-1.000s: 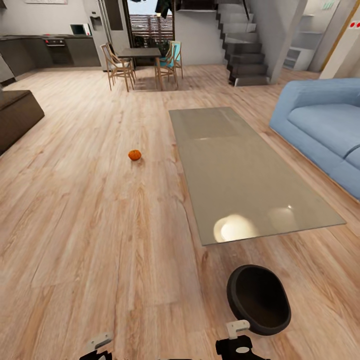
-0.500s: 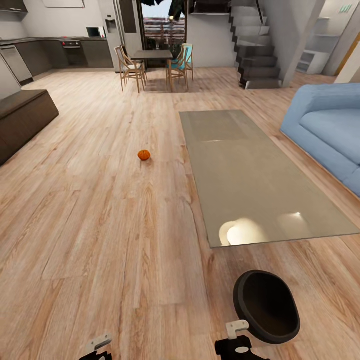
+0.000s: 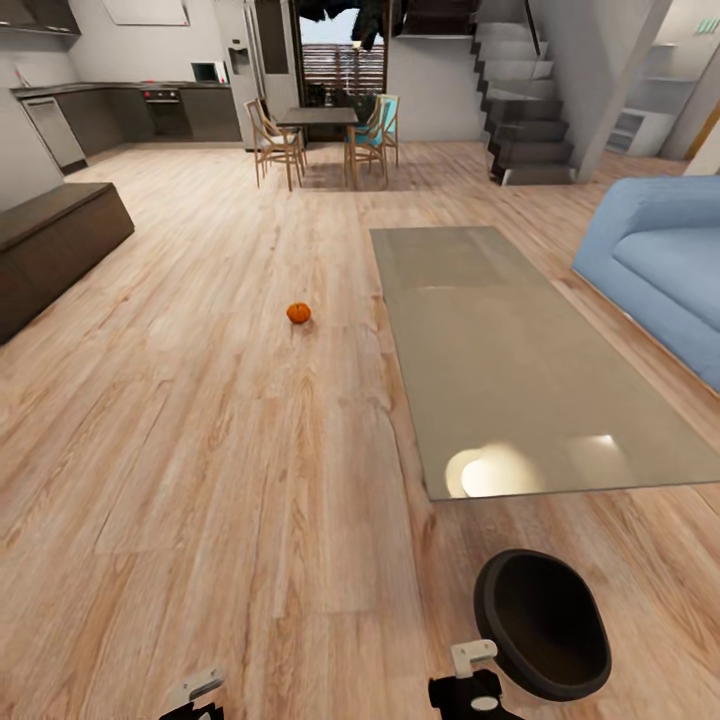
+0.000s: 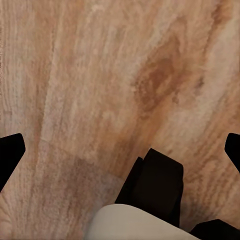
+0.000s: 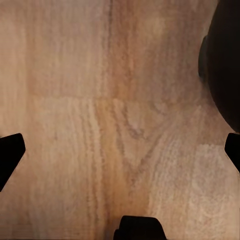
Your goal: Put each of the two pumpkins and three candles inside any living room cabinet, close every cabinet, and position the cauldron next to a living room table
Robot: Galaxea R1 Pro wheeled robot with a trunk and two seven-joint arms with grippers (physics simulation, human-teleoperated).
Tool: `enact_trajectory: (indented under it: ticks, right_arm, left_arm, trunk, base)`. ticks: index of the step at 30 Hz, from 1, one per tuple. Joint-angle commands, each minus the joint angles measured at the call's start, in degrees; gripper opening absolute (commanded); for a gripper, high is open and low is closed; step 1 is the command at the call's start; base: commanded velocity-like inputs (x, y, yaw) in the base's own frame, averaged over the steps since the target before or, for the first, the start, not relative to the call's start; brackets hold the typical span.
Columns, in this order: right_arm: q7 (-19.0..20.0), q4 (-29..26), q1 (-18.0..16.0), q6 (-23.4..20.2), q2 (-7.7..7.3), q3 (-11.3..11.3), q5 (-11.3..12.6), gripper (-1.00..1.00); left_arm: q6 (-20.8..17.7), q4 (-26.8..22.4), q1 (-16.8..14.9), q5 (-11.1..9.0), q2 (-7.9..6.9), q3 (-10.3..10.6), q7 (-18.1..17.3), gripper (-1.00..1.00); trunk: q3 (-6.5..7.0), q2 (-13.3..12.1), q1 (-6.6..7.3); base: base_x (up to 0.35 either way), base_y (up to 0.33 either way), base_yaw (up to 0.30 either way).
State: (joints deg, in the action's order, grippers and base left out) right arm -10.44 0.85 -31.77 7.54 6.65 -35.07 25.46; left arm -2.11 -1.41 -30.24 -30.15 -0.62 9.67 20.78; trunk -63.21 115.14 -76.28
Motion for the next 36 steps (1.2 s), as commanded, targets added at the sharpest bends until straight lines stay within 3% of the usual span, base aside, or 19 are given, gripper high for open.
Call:
enact_trajectory:
  ticks: [1, 24, 36]
  right_arm:
    - [-0.04, 0.01, 0.15, 0.66, 0.01, 0.0, 0.03, 1.0]
    - [-0.44, 0.03, 0.66, 1.78, 0.03, 0.0, 0.03, 1.0]
    - [-0.19, 0.03, 0.64, 1.78, -0.06, 0.0, 0.16, 1.0]
  left_arm:
    - [0.0, 0.0, 0.0, 0.0, 0.0, -0.01, -0.01, 1.0]
    - [0.0, -0.02, 0.0, -0.01, -0.11, -0.01, -0.04, 1.0]
    - [-0.09, -0.08, 0.0, -0.08, -0.15, -0.01, 0.05, 1.0]
  trunk:
    - [0.07, 0.0, 0.0]
    - [1.58, 0.0, 0.0]
    - [3.8, -4.81, 2.63]
  base:
    - [0.0, 0.0, 0.196]
    - [0.03, 0.0, 0.212]
    - [0.001, 0.0, 0.03]
